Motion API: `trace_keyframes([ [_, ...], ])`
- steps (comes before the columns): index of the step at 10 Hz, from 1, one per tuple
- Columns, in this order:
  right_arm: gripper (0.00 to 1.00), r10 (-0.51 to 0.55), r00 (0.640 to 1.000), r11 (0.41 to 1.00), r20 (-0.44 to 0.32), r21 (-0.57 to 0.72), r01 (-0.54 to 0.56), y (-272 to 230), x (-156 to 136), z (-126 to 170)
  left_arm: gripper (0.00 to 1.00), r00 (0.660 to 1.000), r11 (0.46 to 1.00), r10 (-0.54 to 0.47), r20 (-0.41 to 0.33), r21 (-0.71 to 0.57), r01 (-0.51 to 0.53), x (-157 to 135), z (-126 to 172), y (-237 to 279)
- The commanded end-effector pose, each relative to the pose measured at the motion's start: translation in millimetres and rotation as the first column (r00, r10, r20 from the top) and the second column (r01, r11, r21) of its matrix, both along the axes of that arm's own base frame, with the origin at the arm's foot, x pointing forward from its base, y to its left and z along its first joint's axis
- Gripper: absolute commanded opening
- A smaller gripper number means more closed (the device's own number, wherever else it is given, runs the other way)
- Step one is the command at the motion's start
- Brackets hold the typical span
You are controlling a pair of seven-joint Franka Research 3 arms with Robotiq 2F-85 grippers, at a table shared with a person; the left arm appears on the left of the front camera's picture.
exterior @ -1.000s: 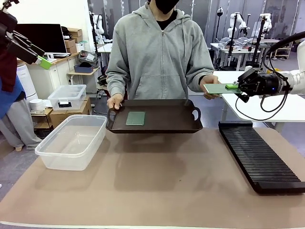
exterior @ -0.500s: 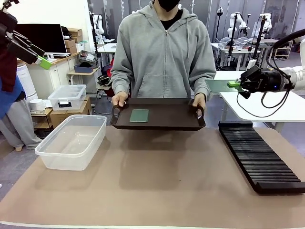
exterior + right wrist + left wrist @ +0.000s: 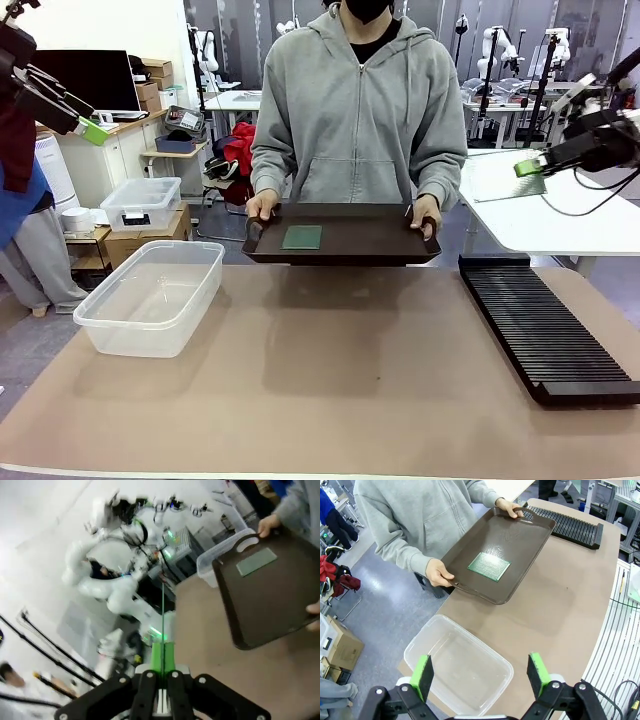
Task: Sort PCBs into racks and boxes based on the side picked up.
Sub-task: If the short side of the Blank PCB is picked up, insert it into the PCB Rack ; if the long side is picked up, place it in the Organizing box.
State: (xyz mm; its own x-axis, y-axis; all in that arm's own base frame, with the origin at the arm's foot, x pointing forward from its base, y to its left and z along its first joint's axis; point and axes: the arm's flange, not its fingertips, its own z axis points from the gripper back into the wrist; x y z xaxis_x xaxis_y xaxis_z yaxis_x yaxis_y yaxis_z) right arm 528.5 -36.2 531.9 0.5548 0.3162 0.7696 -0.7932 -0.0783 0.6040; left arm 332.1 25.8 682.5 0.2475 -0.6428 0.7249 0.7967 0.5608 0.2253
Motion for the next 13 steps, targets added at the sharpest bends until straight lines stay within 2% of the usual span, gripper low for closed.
trace_keyframes([
  [1, 0.02, 0.071, 0.979, 0.996, 0.191, -0.071, -0.058, -29, -20, 0, 1.0, 1.0, 1.0, 0.002, -0.001, -0.003, -0.003, 0, -1, 1],
  [3, 0.02, 0.03, 0.935, 0.994, 0.353, -0.112, 0.01, -57, -28, 2, 1.0, 1.0, 1.0, 0.002, -0.001, -0.003, -0.003, 0, -1, 1],
  [4, 0.02, 0.014, 0.915, 0.992, 0.403, -0.122, 0.039, -68, -33, 1, 1.0, 1.0, 1.0, 0.002, -0.001, -0.003, -0.003, 0, -1, 1],
  [5, 0.02, -0.036, 0.912, 0.997, 0.409, -0.046, 0.06, -80, -33, 6, 1.0, 1.0, 1.0, 0.002, -0.001, -0.003, -0.003, 0, -1, 1],
  [6, 0.02, 0.05, 0.937, 0.993, 0.345, -0.117, -0.01, -68, -26, 10, 1.0, 1.0, 1.0, 0.002, -0.001, -0.003, -0.003, 0, -1, 1],
  [8, 0.02, 0.05, 0.937, 0.993, 0.345, -0.117, -0.01, -68, -26, 10, 1.0, 1.0, 1.0, 0.002, -0.001, -0.003, -0.003, 0, -1, 1],
  [9, 0.02, 0.023, 0.926, 0.994, 0.376, -0.104, 0.018, -79, -27, 9, 1.0, 1.0, 1.0, 0.002, -0.001, -0.003, -0.003, 0, -1, 1],
  [11, 0.02, 0.098, 0.913, 0.988, 0.395, -0.146, -0.043, -82, -14, -8, 1.0, 1.0, 1.0, 0.002, -0.001, -0.003, -0.003, 0, -1, 1],
  [12, 0.02, 0.1, 0.891, 0.985, 0.442, -0.168, -0.028, -88, -6, -19, 1.0, 1.0, 1.0, 0.002, -0.001, -0.003, -0.003, 0, -1, 1],
  [13, 0.02, 0.137, 0.89, 0.981, 0.435, -0.183, -0.061, -100, -1, -25, 1.0, 1.0, 1.0, 0.002, -0.001, -0.003, -0.003, 0, -1, 1],
])
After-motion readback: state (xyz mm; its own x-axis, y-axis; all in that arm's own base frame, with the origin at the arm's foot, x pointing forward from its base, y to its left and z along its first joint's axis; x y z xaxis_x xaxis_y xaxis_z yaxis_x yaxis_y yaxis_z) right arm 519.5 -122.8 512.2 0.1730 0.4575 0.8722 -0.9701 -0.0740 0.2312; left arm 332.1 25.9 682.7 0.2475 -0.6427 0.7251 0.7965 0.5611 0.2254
